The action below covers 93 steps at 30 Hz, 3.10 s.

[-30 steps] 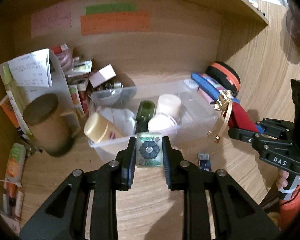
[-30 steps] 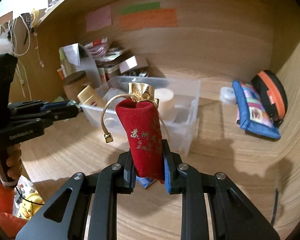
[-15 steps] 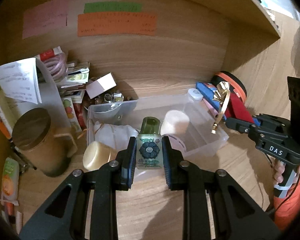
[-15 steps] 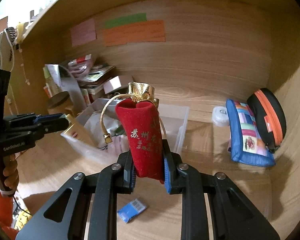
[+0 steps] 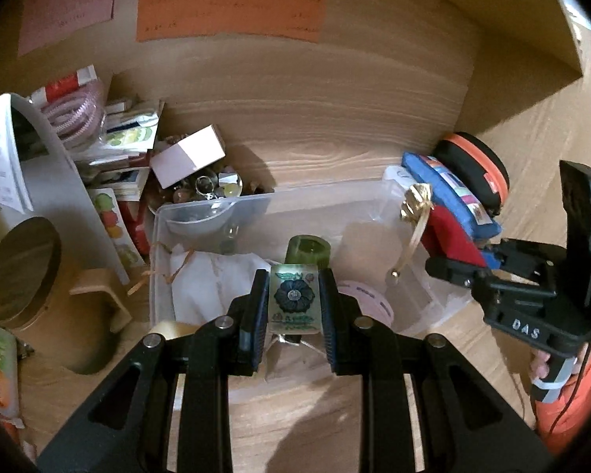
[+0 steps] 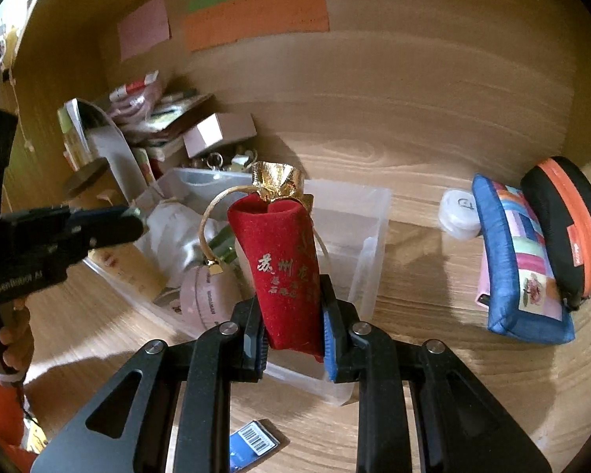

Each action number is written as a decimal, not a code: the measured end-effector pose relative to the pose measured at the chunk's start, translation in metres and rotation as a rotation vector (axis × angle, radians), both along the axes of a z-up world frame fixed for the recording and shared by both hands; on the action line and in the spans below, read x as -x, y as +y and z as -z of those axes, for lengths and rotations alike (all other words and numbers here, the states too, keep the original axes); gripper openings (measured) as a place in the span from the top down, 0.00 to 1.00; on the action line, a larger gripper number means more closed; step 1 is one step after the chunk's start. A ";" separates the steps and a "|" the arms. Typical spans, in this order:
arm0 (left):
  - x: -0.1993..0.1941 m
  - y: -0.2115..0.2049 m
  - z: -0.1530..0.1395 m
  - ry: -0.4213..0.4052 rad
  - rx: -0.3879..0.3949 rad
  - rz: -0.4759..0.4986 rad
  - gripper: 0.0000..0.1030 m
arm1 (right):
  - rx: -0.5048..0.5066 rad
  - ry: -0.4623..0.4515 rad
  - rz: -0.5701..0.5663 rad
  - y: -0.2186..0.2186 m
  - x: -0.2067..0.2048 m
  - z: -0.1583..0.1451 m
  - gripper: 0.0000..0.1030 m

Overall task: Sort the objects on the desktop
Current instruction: 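Lift the red pouch and green packet and carry both over the box, then open the left tool to drop the packet while the right tool releases the pouch into the box, then grasp the blue Max card box with the right tool while the left tool grasps the white seashell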

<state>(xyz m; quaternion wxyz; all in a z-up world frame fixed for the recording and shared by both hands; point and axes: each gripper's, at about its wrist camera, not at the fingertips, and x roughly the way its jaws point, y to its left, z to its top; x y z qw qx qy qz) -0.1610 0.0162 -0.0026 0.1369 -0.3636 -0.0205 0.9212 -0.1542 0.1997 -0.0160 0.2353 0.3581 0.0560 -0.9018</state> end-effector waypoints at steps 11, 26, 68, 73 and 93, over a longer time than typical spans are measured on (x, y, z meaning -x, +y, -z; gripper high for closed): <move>0.014 0.019 0.017 -0.016 0.069 0.026 0.77 | -0.037 -0.037 -0.015 -0.007 0.013 0.013 0.80; 0.008 0.019 0.011 0.008 0.101 0.002 0.61 | -0.075 0.025 0.014 -0.012 0.004 0.004 0.59; -0.086 -0.017 0.035 -0.005 0.060 -0.026 0.08 | -0.155 -0.116 0.129 -0.016 -0.091 0.068 0.28; -0.084 -0.007 0.043 -0.032 0.064 -0.011 0.08 | -0.153 -0.132 0.105 -0.020 -0.088 0.074 0.45; -0.041 0.071 0.074 -0.144 0.178 0.033 0.08 | -0.099 -0.115 0.045 0.021 -0.085 0.070 0.74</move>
